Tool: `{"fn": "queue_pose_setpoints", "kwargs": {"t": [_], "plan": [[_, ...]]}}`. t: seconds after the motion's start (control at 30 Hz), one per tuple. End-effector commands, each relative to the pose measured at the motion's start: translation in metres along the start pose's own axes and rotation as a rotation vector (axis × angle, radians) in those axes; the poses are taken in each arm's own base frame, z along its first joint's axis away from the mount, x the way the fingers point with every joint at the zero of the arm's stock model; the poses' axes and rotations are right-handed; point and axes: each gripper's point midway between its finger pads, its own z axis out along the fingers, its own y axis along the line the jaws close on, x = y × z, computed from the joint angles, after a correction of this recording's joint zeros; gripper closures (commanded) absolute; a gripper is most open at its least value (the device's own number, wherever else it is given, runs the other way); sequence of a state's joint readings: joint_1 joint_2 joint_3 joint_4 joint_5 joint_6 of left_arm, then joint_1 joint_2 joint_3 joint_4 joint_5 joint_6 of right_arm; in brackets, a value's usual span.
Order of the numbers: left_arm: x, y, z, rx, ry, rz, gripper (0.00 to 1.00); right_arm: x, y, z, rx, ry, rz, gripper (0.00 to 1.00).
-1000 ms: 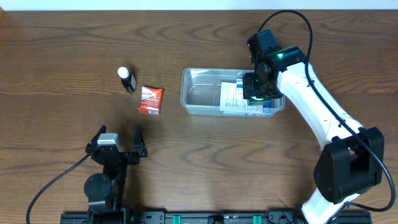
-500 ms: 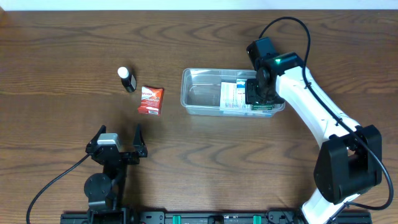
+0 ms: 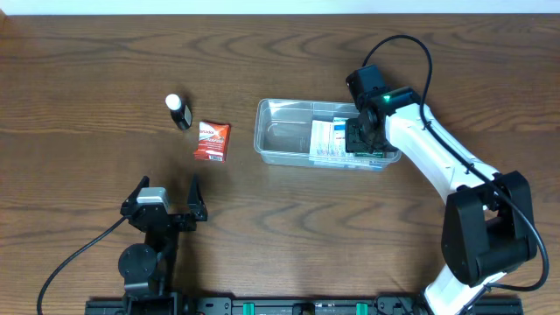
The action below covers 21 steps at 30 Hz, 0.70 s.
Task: Pack container
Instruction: 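Carry the green tin left and lower it into the container, then open the right gripper and raise it back to the right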
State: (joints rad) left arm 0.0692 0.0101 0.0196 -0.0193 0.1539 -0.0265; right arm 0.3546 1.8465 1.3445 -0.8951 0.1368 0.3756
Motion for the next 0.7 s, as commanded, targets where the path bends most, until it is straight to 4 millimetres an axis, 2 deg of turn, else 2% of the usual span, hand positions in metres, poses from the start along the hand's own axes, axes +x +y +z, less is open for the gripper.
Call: {"fn": "queue_pose_setpoints", "kwargs": {"t": [0.0, 0.2, 0.4, 0.57, 0.67], "plan": [[0.0142, -0.0007, 0.0006, 0.010, 0.044, -0.010, 0.02, -0.0040, -0.0058, 0.0015, 0.036, -0.018, 0.010, 0.37], [0.0142, -0.0007, 0.0006, 0.010, 0.044, -0.010, 0.02, -0.0052, -0.0088, 0.0019, 0.037, -0.018, 0.019, 0.33], [0.0142, -0.0007, 0.0006, 0.010, 0.044, -0.010, 0.02, -0.0042, -0.0090, 0.0018, 0.038, -0.014, 0.018, 0.16], [0.0142, -0.0007, 0.0006, 0.010, 0.044, -0.010, 0.02, -0.0044, -0.0090, 0.0011, 0.038, -0.013, 0.018, 0.14], [0.0142, -0.0007, 0.0006, 0.010, 0.044, -0.010, 0.02, -0.0074, -0.0031, -0.0060, 0.005, -0.008, -0.010, 0.14]]}}
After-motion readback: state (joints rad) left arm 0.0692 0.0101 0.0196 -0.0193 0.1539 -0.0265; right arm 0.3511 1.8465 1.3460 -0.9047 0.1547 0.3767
